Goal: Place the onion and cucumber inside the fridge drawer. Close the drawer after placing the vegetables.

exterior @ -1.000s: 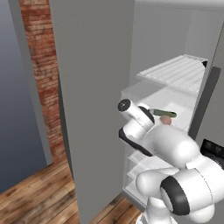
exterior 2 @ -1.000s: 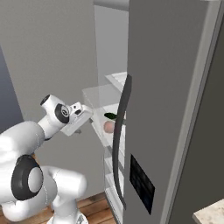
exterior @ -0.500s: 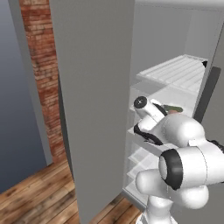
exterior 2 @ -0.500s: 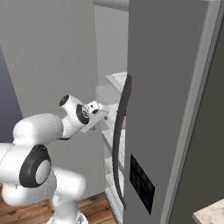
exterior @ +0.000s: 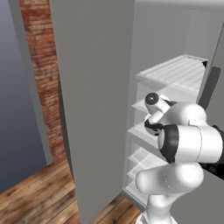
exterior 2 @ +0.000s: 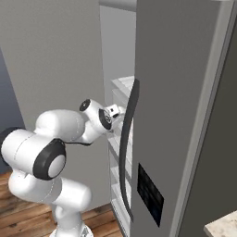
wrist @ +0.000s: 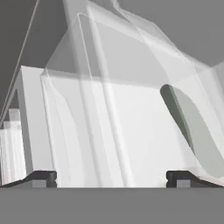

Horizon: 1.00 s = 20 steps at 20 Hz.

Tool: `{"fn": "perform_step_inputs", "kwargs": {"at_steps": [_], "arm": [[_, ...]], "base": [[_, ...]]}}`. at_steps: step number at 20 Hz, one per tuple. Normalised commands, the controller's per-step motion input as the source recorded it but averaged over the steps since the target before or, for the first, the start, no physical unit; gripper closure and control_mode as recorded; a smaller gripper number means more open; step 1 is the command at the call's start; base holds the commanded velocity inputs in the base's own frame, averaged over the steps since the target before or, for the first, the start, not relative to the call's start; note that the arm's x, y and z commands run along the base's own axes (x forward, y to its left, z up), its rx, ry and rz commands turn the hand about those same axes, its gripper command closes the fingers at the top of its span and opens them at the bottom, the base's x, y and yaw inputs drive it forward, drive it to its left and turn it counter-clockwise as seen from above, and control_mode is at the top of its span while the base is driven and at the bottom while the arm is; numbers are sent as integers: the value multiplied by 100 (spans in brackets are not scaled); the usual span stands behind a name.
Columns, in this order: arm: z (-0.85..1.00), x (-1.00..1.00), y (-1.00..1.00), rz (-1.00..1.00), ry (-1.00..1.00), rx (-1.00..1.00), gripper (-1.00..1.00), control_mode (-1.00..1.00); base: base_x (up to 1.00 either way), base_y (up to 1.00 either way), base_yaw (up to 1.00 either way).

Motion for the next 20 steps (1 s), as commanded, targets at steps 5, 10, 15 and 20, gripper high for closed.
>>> {"fn": "perform_step_inputs", "kwargs": {"at_steps": [5,10,15,20], "arm": [[18,40,-45,0,-10,4,-100,-100],[22,-37,-16,0,-19,2,-100,-100],[56,-83,7,0,-10,0,-100,-100],[74,-55,30,0,0,0,-100,-100]], "base": [[0,0,0],[0,0,0],[0,0,0],[0,0,0]]}}
